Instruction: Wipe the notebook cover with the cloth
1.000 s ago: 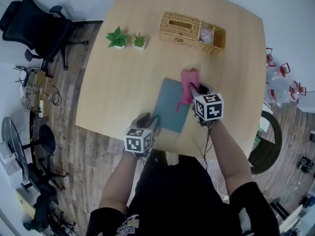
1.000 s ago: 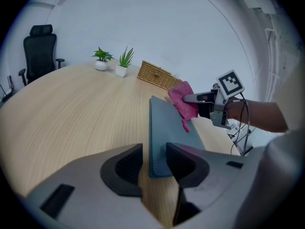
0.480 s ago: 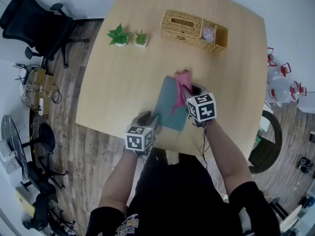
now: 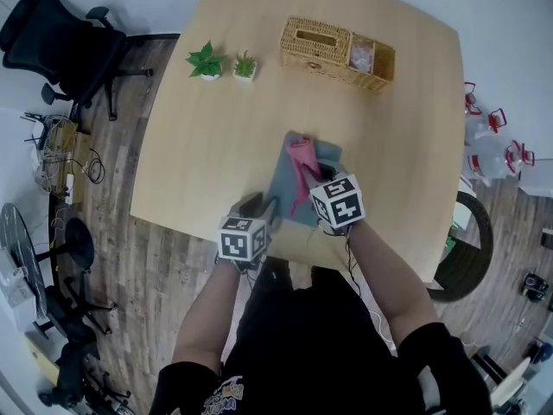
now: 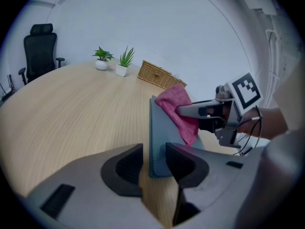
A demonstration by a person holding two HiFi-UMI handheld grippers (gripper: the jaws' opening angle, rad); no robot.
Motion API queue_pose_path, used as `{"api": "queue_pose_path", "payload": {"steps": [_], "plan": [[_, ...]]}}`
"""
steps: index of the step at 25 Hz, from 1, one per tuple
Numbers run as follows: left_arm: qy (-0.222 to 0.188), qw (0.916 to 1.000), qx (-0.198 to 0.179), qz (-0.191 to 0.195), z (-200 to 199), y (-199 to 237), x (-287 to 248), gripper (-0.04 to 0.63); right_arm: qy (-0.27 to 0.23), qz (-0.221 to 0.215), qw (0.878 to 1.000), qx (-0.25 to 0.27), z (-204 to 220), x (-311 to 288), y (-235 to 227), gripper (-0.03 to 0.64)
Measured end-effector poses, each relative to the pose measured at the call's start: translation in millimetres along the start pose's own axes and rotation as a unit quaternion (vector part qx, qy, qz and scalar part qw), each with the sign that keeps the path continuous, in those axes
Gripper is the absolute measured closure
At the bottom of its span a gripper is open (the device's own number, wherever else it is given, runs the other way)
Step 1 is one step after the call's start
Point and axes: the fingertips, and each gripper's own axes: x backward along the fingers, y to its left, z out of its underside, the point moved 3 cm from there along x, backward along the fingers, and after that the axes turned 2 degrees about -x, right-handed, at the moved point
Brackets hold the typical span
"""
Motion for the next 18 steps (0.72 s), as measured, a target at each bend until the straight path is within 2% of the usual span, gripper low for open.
{"api": "queue_pose_path", "payload": {"steps": [18], "plan": [[0.000,1.0000,-0.001,-0.001,1,-1,1,0.453,0.025,-0.051,0.998,0.004,48,22,69,0.558]]}}
